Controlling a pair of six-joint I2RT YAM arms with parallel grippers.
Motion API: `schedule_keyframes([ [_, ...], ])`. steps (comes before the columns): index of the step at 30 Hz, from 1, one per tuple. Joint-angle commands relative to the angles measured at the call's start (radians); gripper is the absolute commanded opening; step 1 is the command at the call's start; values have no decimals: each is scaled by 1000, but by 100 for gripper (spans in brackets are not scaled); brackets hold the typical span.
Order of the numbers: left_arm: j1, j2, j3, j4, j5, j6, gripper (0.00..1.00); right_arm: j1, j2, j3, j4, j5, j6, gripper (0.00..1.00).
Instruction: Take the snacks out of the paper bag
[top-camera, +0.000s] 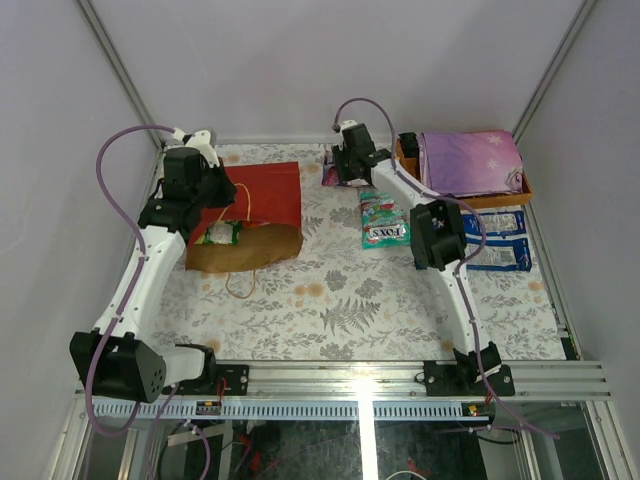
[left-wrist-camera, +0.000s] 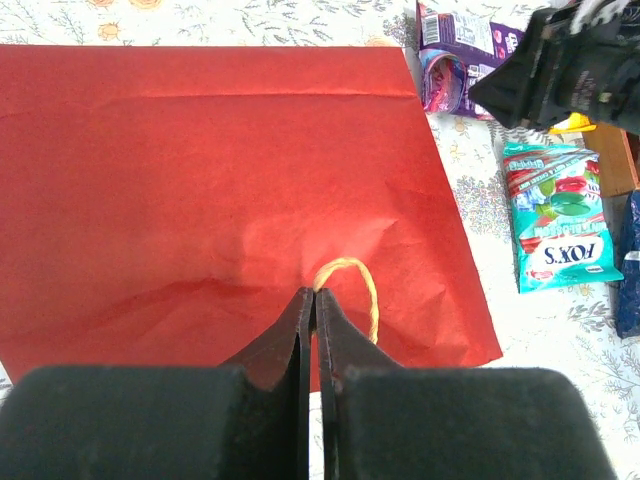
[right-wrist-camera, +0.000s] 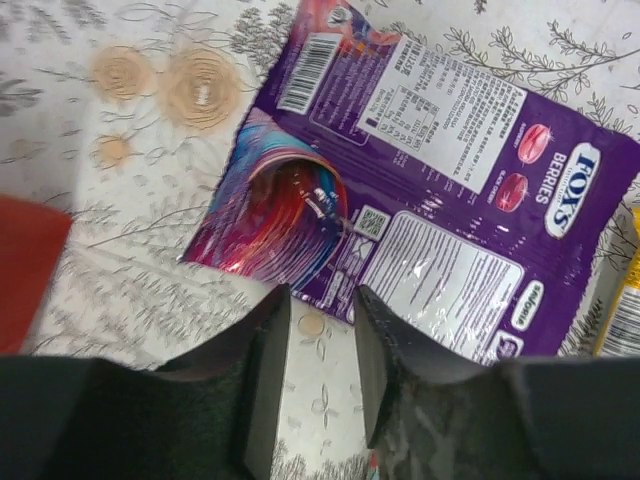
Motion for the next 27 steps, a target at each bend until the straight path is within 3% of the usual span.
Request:
schedule_keyframes([
  [1,6,11,21,14,31,3,0,-6,-227,-56,54,-120,-12,42],
  [7,4,-1,24,24,109,-11,0,-6,-423,-188,94,-242,-20,66],
  [10,2,-34,4,44,152,-13,0,-7,-533,-335,148,-279,11,71],
  [15,-36,-105,-78,75,188,-40,0,-8,-683,-533,208,-359,65,74],
  [19,-141,-115,-120,69,100,-38,0,-8,-780,-654,258,-397,119,75],
  [27,-241,-58,-63,65,58,-30,0,-8,-955,-846,268,-402,145,76],
])
